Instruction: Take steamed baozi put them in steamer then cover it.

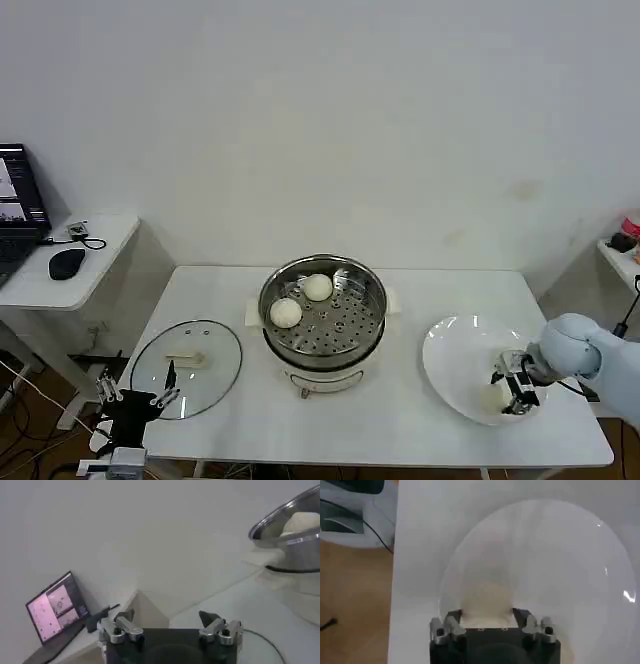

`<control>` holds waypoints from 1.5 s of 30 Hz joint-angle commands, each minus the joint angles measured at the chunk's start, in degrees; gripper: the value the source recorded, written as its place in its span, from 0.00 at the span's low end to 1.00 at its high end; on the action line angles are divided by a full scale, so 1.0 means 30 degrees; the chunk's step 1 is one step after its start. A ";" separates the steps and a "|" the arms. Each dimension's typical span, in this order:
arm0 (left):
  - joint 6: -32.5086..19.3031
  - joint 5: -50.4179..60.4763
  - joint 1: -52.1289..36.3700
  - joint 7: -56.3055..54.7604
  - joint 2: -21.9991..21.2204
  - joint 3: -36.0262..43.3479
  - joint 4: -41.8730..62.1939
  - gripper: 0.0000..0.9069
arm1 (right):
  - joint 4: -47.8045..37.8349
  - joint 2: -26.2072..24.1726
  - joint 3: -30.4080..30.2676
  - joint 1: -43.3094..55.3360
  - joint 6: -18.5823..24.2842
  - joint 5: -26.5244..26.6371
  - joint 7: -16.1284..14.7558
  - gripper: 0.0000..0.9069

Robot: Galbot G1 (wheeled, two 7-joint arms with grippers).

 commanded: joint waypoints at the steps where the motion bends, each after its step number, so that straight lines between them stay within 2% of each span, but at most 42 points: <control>1: 0.0016 -0.0001 0.0030 -0.0001 0.0013 -0.0004 -0.0088 1.00 | -0.0034 0.0111 0.0080 -0.0076 -0.0086 -0.0096 -0.0253 0.69; 7: 0.0011 -0.0013 0.0076 -0.0009 0.0002 -0.0028 -0.0157 1.00 | 0.0339 -0.0070 0.0130 0.1112 0.0147 0.0240 -0.0908 0.68; 12: 0.0006 -0.0015 0.0044 -0.0011 0.0000 -0.0020 -0.0238 1.00 | 0.0416 0.0095 0.0812 0.3616 0.0279 0.1519 -0.1670 0.68; 19: -0.0020 -0.0080 0.0116 -0.0006 0.0047 -0.0141 -0.0366 1.00 | -0.0060 0.1018 -0.0609 0.8563 0.0495 0.2763 -0.1979 0.69; 21: -0.0021 -0.0112 0.0114 -0.0002 0.0068 -0.0210 -0.0367 1.00 | -0.0375 0.1707 -0.1781 1.0825 0.0608 0.3167 -0.2088 0.69; 23: -0.0012 -0.0131 0.0081 -0.0001 0.0092 -0.0249 -0.0358 1.00 | -0.0567 0.2053 -0.2285 1.1638 0.0640 0.3325 -0.2085 0.69; 33: 0.0013 -0.0123 -0.0013 0.0002 0.0013 -0.0297 -0.0453 1.00 | -0.0704 0.7193 -0.5738 1.6464 0.0575 0.4211 -0.2166 0.69; 38: 0.0016 -0.0098 -0.0032 -0.0011 -0.0056 -0.0390 -0.0434 1.00 | -0.0565 0.9626 -0.6950 1.6892 0.0683 0.4769 -0.1955 0.69; 45: 0.0014 -0.0102 0.0141 -0.0023 -0.0173 -0.0699 -0.0717 1.00 | -0.2053 1.3684 -0.7340 1.5396 0.1917 0.4037 -0.1978 0.70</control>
